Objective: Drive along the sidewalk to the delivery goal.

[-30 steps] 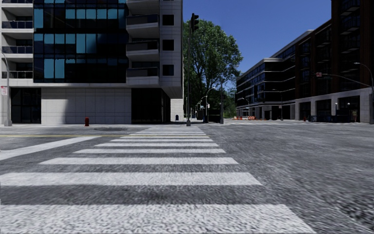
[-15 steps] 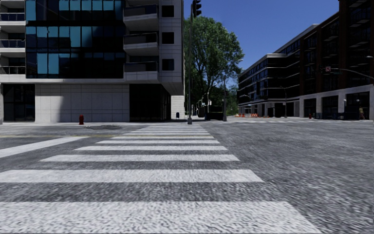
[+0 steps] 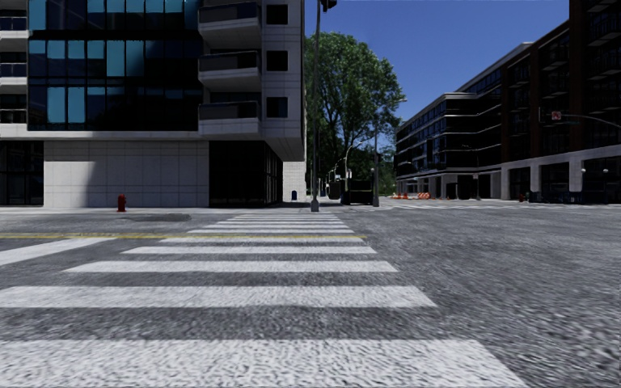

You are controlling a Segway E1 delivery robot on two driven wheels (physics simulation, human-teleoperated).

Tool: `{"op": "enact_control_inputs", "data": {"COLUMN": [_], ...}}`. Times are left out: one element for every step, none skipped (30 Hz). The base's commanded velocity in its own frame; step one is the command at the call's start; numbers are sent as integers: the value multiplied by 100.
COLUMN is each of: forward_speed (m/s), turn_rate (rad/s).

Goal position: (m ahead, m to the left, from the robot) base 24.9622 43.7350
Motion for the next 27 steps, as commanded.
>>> {"op": "enact_control_inputs", "data": {"forward_speed": [200,200,200,200,200,200,200,200,200,200,200,200,200,200,200,200,200,200,200,200,200,200,200,200,200,200,200], "turn_rate": [0,0,0,0,0,0,0,0,0,0,0,0,0,0,0,0,0,0,0,0,0,0,0,0,0,0,0]}}
